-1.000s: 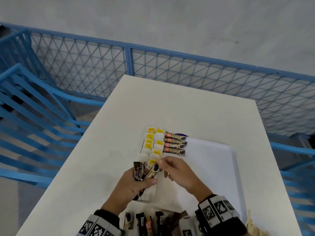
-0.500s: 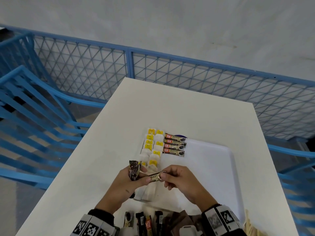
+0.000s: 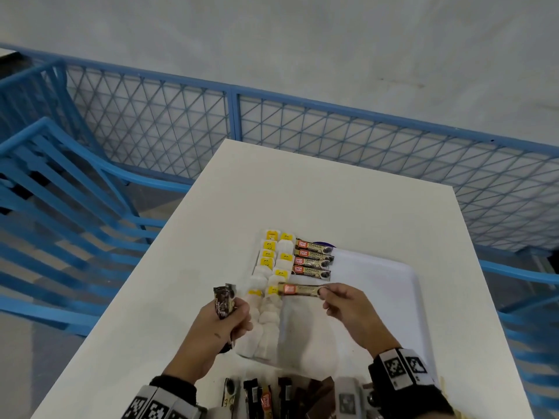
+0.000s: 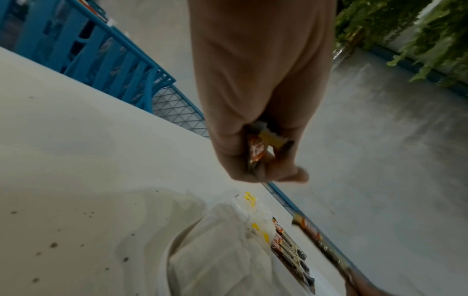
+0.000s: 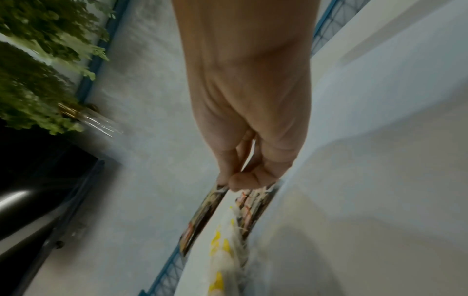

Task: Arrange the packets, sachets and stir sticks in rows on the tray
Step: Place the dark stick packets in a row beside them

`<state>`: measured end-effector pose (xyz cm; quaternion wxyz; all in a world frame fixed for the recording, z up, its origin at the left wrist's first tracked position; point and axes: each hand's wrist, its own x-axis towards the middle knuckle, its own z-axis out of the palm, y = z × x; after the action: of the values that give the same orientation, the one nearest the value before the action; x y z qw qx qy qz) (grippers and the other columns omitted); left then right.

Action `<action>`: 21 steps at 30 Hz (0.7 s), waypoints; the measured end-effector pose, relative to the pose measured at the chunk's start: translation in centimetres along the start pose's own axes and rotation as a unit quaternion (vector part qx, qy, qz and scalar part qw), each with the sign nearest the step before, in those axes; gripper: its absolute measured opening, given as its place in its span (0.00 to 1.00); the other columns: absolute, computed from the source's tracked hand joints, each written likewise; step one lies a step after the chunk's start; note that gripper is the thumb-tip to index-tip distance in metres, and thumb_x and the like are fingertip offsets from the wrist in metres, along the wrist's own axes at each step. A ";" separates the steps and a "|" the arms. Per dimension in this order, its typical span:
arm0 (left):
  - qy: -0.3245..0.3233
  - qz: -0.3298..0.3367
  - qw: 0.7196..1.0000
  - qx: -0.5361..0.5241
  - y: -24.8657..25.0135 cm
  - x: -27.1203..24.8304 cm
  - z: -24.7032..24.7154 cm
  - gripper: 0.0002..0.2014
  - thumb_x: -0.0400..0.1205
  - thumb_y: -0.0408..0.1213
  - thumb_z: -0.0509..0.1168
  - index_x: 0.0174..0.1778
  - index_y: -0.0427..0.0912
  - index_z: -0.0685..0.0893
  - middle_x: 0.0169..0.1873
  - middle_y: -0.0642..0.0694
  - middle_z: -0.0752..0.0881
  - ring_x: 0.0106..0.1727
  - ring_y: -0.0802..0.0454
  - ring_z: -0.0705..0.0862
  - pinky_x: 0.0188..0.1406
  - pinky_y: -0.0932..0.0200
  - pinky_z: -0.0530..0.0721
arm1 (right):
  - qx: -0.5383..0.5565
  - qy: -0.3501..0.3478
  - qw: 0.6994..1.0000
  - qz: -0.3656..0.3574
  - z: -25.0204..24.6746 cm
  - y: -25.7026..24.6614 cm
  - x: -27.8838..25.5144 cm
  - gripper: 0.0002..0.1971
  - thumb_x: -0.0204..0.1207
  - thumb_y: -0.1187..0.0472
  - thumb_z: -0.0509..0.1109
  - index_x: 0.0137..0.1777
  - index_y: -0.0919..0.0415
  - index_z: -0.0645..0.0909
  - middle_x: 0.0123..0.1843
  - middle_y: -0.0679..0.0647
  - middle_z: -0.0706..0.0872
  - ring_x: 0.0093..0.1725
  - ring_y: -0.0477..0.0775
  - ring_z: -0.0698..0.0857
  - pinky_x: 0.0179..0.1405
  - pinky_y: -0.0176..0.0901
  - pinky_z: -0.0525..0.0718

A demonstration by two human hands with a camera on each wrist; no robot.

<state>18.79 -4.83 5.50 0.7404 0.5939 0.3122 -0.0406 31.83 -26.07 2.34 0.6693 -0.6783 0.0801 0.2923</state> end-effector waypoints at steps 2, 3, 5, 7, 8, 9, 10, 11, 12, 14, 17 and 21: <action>0.011 0.001 1.000 0.002 -0.1 -0.2 -0.3 0.04 0.82 0.30 0.64 0.42 0.33 0.79 0.26 0.44 0.79 0.23 0.56 0.78 0.24 0.67 0.76 | 0.003 0.065 0.998 0.008 -0.8 0.4 1.2 0.03 0.76 0.71 0.68 0.43 0.69 0.83 0.34 0.58 0.82 0.31 0.50 0.78 0.30 0.34 0.80; 0.014 0.002 1.000 -0.002 -0.1 -0.3 -0.4 0.05 0.82 0.32 0.64 0.42 0.34 0.79 0.26 0.46 0.76 0.22 0.57 0.74 0.23 0.66 0.74 | -0.005 0.092 0.996 0.012 -1.0 0.7 1.7 0.04 0.76 0.71 0.68 0.41 0.67 0.83 0.34 0.58 0.82 0.31 0.50 0.78 0.30 0.35 0.80; 0.020 -0.001 1.000 -0.021 -0.1 -0.4 -0.5 0.07 0.82 0.35 0.64 0.41 0.36 0.78 0.26 0.47 0.73 0.23 0.56 0.70 0.26 0.64 0.70 | -0.031 0.131 0.991 0.018 -1.1 1.2 2.6 0.04 0.76 0.71 0.69 0.40 0.67 0.83 0.33 0.57 0.81 0.31 0.50 0.78 0.29 0.33 0.80; 0.031 -0.010 0.998 -0.048 0.0 -0.3 -0.6 0.07 0.82 0.36 0.64 0.40 0.39 0.75 0.26 0.47 0.74 0.23 0.56 0.69 0.28 0.62 0.68 | -0.050 0.154 0.987 0.019 -0.9 1.6 3.5 0.02 0.75 0.71 0.70 0.44 0.70 0.84 0.32 0.57 0.82 0.30 0.50 0.78 0.28 0.33 0.80; 0.038 -0.017 0.997 -0.063 0.0 -0.2 -0.6 0.07 0.82 0.36 0.64 0.40 0.40 0.74 0.26 0.47 0.75 0.23 0.55 0.69 0.28 0.61 0.68 | -0.060 0.162 0.985 0.017 -0.8 1.8 3.9 0.03 0.74 0.70 0.71 0.46 0.70 0.84 0.32 0.57 0.83 0.30 0.50 0.79 0.28 0.34 0.80; 0.042 -0.026 0.996 -0.078 0.1 -0.1 -0.6 0.06 0.83 0.35 0.63 0.41 0.40 0.73 0.26 0.46 0.77 0.23 0.54 0.69 0.28 0.60 0.68 | -0.070 0.170 0.983 0.014 -0.6 2.0 4.3 0.04 0.74 0.70 0.71 0.47 0.70 0.84 0.32 0.57 0.84 0.30 0.50 0.79 0.29 0.35 0.79; 0.045 -0.034 0.994 -0.095 0.2 -0.1 -0.6 0.05 0.83 0.34 0.62 0.42 0.40 0.72 0.26 0.45 0.78 0.23 0.53 0.70 0.28 0.59 0.68 | -0.086 0.178 0.980 0.010 -0.4 2.1 4.5 0.05 0.73 0.69 0.72 0.47 0.69 0.83 0.33 0.57 0.84 0.30 0.50 0.80 0.29 0.36 0.79; 0.045 -0.040 0.992 -0.109 0.3 0.0 -0.6 0.04 0.83 0.33 0.60 0.44 0.40 0.71 0.26 0.44 0.78 0.23 0.53 0.70 0.28 0.59 0.67 | -0.103 0.185 0.977 0.004 -0.2 2.3 4.7 0.05 0.73 0.67 0.73 0.47 0.68 0.83 0.34 0.57 0.85 0.30 0.49 0.81 0.30 0.36 0.79; 0.045 -0.043 0.991 -0.121 0.4 0.0 -0.7 0.04 0.83 0.32 0.58 0.44 0.40 0.69 0.26 0.43 0.78 0.23 0.53 0.70 0.28 0.58 0.67 | -0.123 0.193 0.974 -0.005 0.1 2.4 4.9 0.06 0.73 0.66 0.73 0.47 0.66 0.82 0.35 0.57 0.85 0.31 0.50 0.81 0.31 0.37 0.80; 0.041 -0.043 0.989 -0.132 0.5 0.0 -0.7 0.03 0.82 0.31 0.57 0.44 0.40 0.68 0.28 0.42 0.79 0.24 0.52 0.71 0.27 0.58 0.69 | -0.171 0.205 0.963 -0.028 0.4 2.6 5.1 0.06 0.72 0.63 0.74 0.46 0.65 0.81 0.37 0.55 0.85 0.36 0.52 0.83 0.39 0.42 0.82; 0.019 -0.041 0.990 -0.132 0.6 -0.1 -0.3 0.01 0.82 0.29 0.57 0.46 0.37 0.71 0.30 0.41 0.80 0.27 0.51 0.74 0.28 0.58 0.75 | -0.250 0.220 0.942 -0.048 0.7 2.6 5.1 0.09 0.72 0.61 0.74 0.48 0.64 0.79 0.39 0.53 0.83 0.46 0.56 0.82 0.45 0.41 0.75; -0.003 -0.037 0.992 -0.123 0.2 0.0 0.1 0.03 0.82 0.27 0.60 0.47 0.32 0.78 0.34 0.40 0.83 0.28 0.52 0.83 0.28 0.64 0.84 | -0.303 0.219 0.919 -0.122 2.0 2.2 3.8 0.14 0.74 0.62 0.72 0.57 0.63 0.76 0.51 0.58 0.76 0.45 0.53 0.77 0.46 0.38 0.73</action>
<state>18.87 -4.84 5.71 0.8068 0.4864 0.3339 -0.0308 33.26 -23.23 -1.29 0.4278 -0.9004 0.0485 0.0629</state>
